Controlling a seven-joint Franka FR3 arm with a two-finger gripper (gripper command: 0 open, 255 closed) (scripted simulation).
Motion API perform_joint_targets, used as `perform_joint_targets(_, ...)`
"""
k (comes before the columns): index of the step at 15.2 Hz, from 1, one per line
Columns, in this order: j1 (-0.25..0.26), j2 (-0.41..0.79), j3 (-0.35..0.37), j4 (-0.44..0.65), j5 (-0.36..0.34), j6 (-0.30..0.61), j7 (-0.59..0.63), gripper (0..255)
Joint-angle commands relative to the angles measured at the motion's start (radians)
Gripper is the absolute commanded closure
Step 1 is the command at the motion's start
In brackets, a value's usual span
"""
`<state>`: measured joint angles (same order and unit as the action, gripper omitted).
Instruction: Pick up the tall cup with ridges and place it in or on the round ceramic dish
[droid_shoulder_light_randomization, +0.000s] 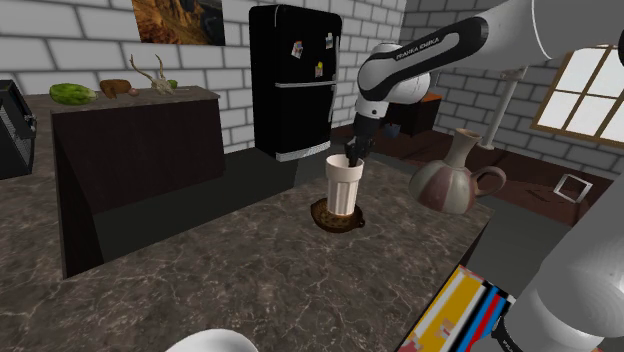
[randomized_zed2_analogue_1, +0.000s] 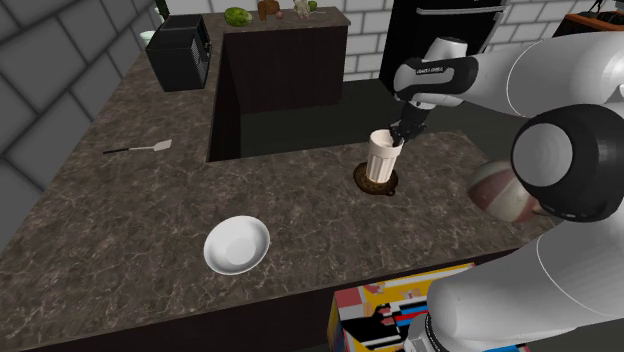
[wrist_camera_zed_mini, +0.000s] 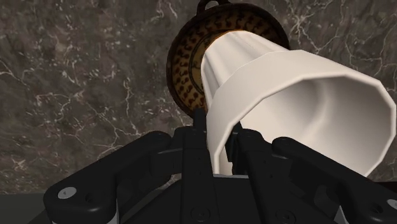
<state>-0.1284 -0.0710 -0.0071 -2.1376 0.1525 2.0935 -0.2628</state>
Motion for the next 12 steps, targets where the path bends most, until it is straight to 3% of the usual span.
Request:
perform_joint_targets(1,0.0,0.008,0.0,-0.009,0.002,0.018,-0.003,255)
perform_joint_targets(8,0.0,0.008,0.0,-0.009,0.002,0.018,-0.003,255)
perform_joint_targets(9,0.0,0.008,0.0,-0.009,0.002,0.018,-0.003,0)
perform_joint_targets(12,0.0,0.008,0.0,-0.009,0.002,0.018,-0.003,0)
